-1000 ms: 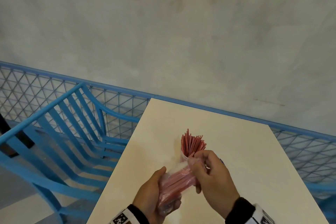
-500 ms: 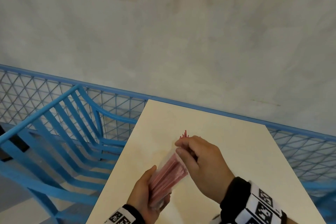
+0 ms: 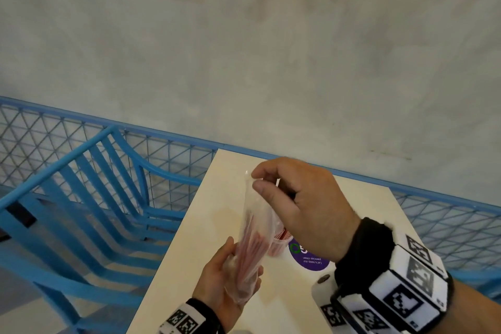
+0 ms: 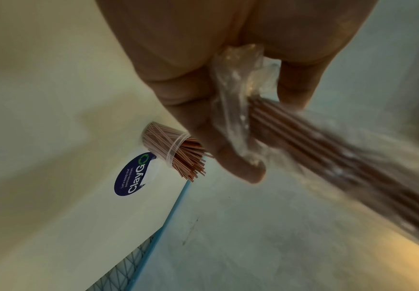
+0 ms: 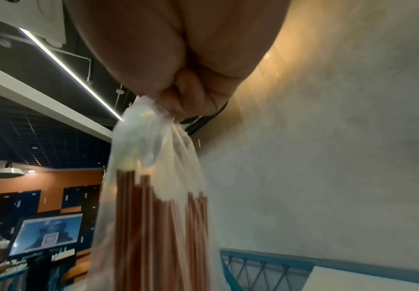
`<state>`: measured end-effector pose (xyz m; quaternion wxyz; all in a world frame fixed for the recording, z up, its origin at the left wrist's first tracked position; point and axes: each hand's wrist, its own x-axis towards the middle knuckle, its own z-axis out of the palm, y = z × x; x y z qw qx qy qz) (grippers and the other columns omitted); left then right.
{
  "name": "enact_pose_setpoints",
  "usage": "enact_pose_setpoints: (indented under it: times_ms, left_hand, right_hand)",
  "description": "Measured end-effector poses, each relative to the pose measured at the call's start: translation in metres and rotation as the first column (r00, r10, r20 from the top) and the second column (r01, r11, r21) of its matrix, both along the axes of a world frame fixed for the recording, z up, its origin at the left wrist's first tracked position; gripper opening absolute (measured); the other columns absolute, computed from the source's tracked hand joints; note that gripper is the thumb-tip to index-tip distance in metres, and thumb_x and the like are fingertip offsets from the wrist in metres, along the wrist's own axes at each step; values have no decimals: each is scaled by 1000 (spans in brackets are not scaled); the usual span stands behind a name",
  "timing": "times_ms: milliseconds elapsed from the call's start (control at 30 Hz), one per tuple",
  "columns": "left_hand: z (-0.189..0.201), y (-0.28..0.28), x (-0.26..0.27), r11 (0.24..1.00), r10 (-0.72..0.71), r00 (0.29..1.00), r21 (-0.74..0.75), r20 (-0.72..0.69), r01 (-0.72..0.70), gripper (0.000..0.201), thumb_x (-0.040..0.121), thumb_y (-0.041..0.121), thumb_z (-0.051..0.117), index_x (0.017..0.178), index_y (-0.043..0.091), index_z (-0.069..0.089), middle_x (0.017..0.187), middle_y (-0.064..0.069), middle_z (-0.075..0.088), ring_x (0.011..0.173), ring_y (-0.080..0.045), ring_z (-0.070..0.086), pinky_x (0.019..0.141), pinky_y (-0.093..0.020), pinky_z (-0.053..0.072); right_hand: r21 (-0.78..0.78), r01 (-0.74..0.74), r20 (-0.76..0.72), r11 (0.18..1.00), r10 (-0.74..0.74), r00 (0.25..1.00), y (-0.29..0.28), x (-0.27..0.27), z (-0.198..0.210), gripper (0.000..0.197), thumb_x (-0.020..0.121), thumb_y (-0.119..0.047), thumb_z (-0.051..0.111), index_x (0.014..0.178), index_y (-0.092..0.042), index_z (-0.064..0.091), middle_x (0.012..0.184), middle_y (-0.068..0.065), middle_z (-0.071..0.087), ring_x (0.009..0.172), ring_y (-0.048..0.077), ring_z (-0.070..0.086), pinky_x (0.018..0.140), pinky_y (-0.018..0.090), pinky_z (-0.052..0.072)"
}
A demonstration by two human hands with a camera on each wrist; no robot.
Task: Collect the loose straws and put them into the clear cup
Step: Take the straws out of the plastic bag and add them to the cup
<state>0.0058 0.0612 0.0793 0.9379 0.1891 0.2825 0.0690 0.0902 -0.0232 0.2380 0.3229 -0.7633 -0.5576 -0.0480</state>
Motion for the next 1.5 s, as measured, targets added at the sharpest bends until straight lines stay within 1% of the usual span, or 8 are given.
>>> enact_pose_setpoints:
  times_ms: [133, 267, 567, 867, 1167, 1267, 1433, 1500]
  left_hand:
    - [0, 0, 0, 1000, 5, 999, 20, 42, -6, 52, 87, 41, 50, 66, 3, 78, 62, -12, 67, 48, -22, 60, 43, -25, 51]
    - [-1, -1, -1, 1000, -6, 998, 6, 68, 6, 53, 89, 38, 49, 60, 2, 76, 57, -12, 66, 41, -22, 62, 42, -25, 51]
    - [-7, 0, -4, 1000, -7, 1000, -21, -23, 7, 38, 85, 37, 57, 94, 2, 68, 61, -12, 67, 39, -22, 59, 34, -24, 49]
    - [-17, 1, -9, 999, -18, 997, -36, 73, 21, 38, 81, 39, 58, 95, 11, 78, 87, -12, 73, 42, -21, 61, 35, -26, 53]
    - [-18, -1, -4, 1000, -9, 1000, 15, 1, 9, 42, 89, 42, 56, 101, 5, 71, 68, -15, 62, 43, -20, 55, 36, -24, 52]
    - [-22, -3, 1, 996, -9, 1000, 92, -27, 12, 37, 90, 42, 57, 100, 11, 73, 83, -18, 60, 49, -17, 51, 37, -22, 51]
    - [-21, -2, 5, 994, 28, 1000, 110, -9, -26, 28, 90, 42, 57, 97, 23, 77, 106, -9, 60, 71, -14, 53, 35, -20, 48]
    - [-18, 0, 6, 989, 46, 999, 141, -4, -44, 29, 90, 42, 58, 103, 23, 75, 105, -7, 59, 74, -13, 53, 35, -19, 46]
  right_hand:
    - [98, -8, -19, 995, 10, 1000, 1, -7, 1, 12, 91, -30, 54, 101, -27, 60, 70, -21, 52, 64, -7, 53, 61, 1, 37]
    - [155, -2, -16, 988, 5, 1000, 1, -7, 7, 7, 90, -28, 56, 97, -29, 59, 73, -18, 56, 61, -3, 52, 58, 2, 36]
    - [236, 43, 39, 971, -53, 998, -3, 6, 36, 9, 89, -19, 63, 90, -28, 61, 75, -15, 61, 49, 4, 49, 53, 4, 34]
    - [336, 80, 2, 938, -85, 996, -7, 14, 61, 13, 89, -18, 64, 85, -30, 60, 74, -14, 60, 55, 24, 55, 50, 9, 38]
    - [392, 157, -25, 906, -161, 987, -14, 18, 75, 8, 92, -19, 59, 91, -27, 60, 75, -13, 58, 57, 26, 58, 53, 29, 50]
    - [395, 182, -64, 900, -171, 983, -13, 18, 72, 5, 93, -25, 56, 96, -28, 59, 79, -12, 59, 61, 27, 60, 58, 38, 55]
    - [202, 244, -310, 948, -175, 935, -20, 17, 36, 80, 71, -79, 45, 137, -35, 35, 127, -16, 51, 114, 8, 53, 100, 43, 46]
    - [222, 193, -537, 956, -46, 842, -25, 13, 12, 90, 61, -82, 57, 136, -41, 32, 130, -16, 51, 116, 9, 56, 97, 52, 48]
